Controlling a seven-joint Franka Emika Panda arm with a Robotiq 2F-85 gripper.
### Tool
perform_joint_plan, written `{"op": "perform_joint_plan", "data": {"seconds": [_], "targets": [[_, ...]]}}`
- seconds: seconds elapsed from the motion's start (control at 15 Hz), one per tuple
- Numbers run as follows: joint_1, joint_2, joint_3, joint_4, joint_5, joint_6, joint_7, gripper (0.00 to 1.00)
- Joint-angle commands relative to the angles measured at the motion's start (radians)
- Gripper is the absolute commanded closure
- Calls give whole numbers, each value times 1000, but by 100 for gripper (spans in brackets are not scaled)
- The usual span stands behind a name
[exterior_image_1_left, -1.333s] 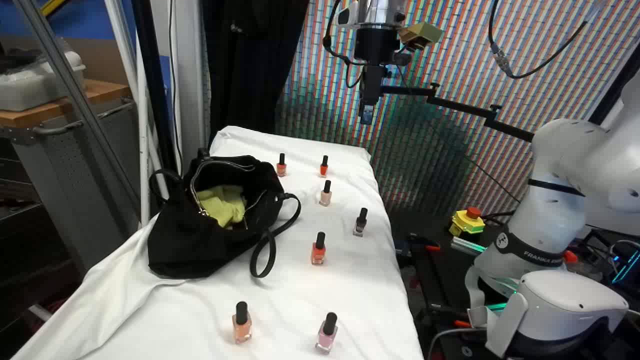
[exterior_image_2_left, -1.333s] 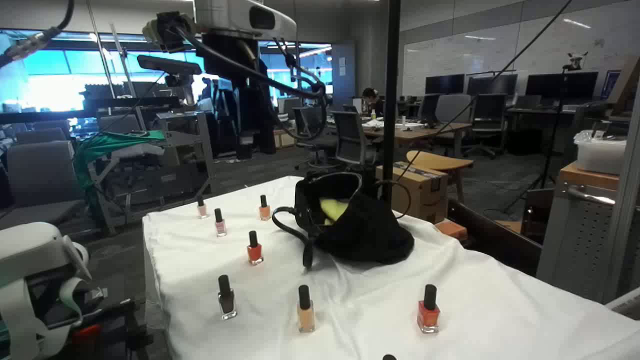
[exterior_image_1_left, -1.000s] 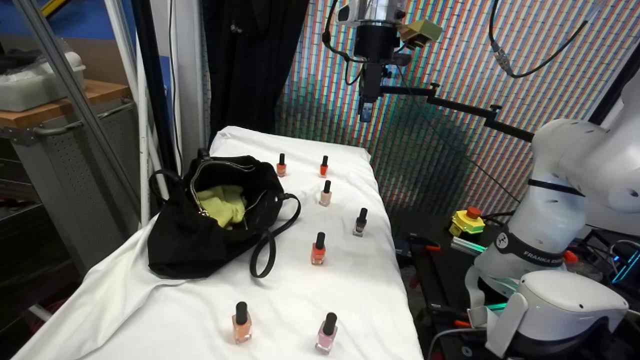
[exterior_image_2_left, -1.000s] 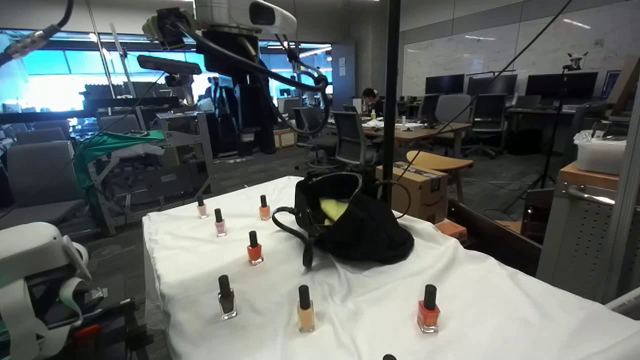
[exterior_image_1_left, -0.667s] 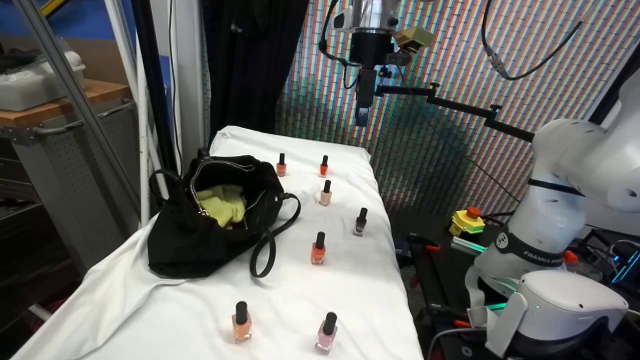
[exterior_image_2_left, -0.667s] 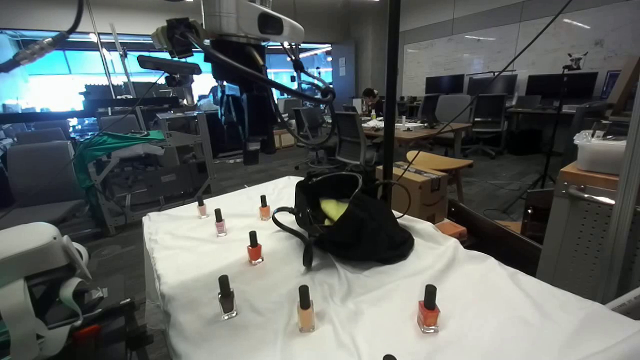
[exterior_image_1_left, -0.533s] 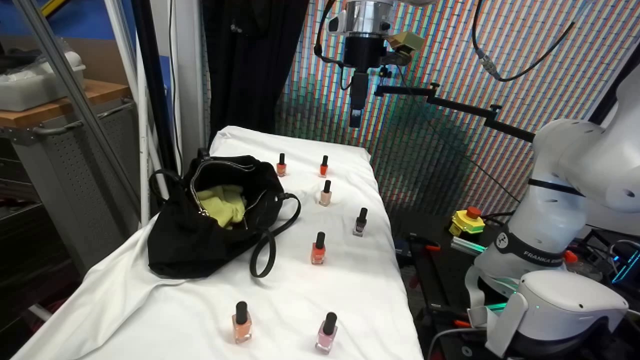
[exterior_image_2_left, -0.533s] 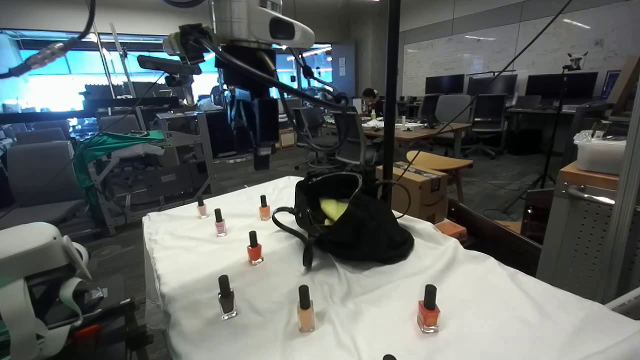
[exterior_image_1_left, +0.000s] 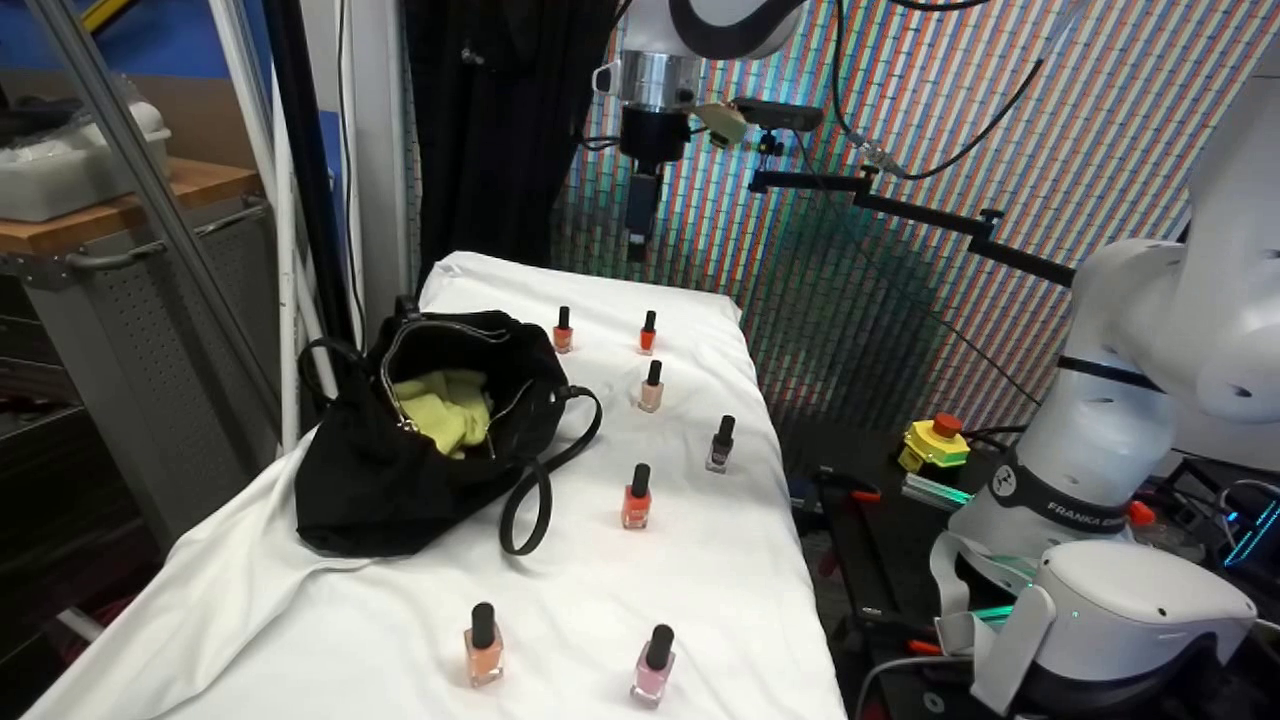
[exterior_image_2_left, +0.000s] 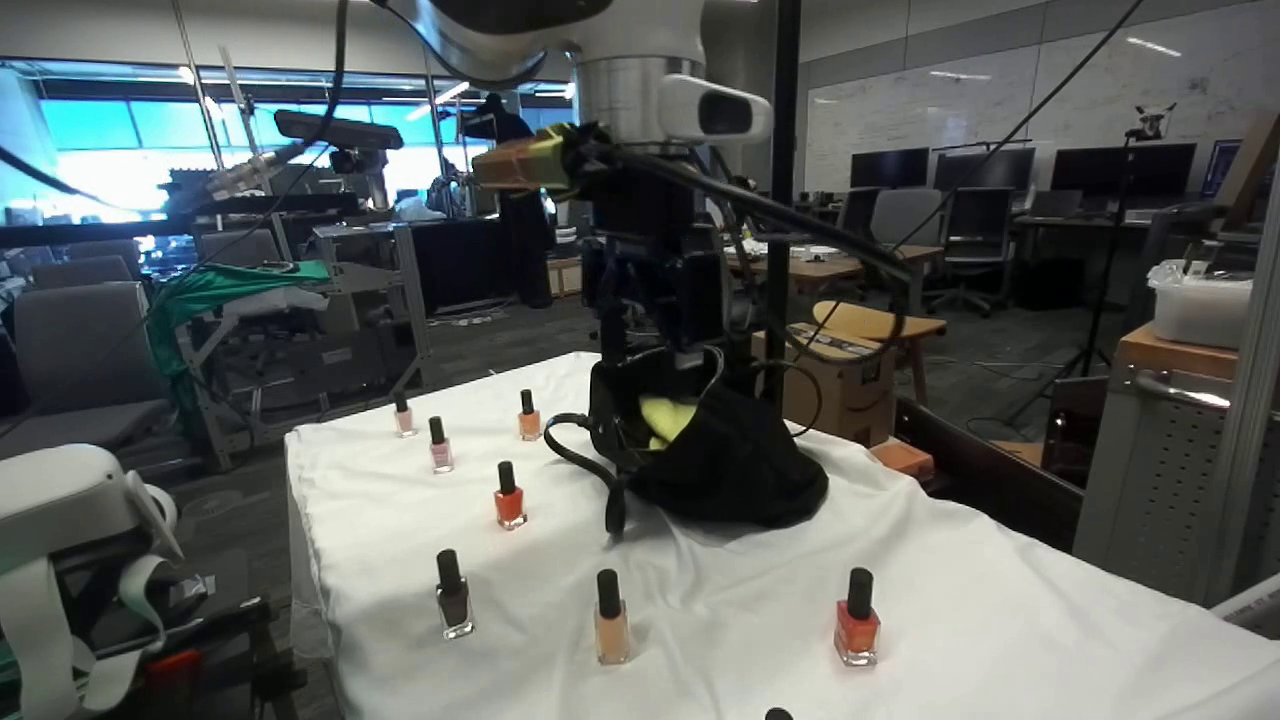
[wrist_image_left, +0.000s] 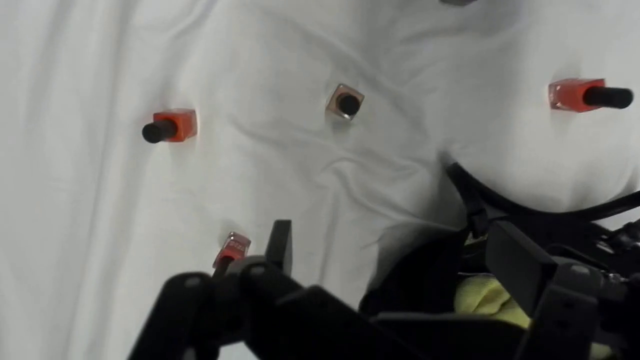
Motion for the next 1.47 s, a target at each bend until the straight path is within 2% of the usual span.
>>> {"op": "perform_joint_plan", "data": {"seconds": [0.0,0.4,0.6,1.07,1.4], "targets": [[-47,152,-8,127,21,79,-75,0],[-165,343,25,271,120,155,-259,0],[-205,428,59,343,140,144,-349,0],[-226,553,110,456,104,116,-468,0],[-222,603,94,503,89,121,-425,0]]}}
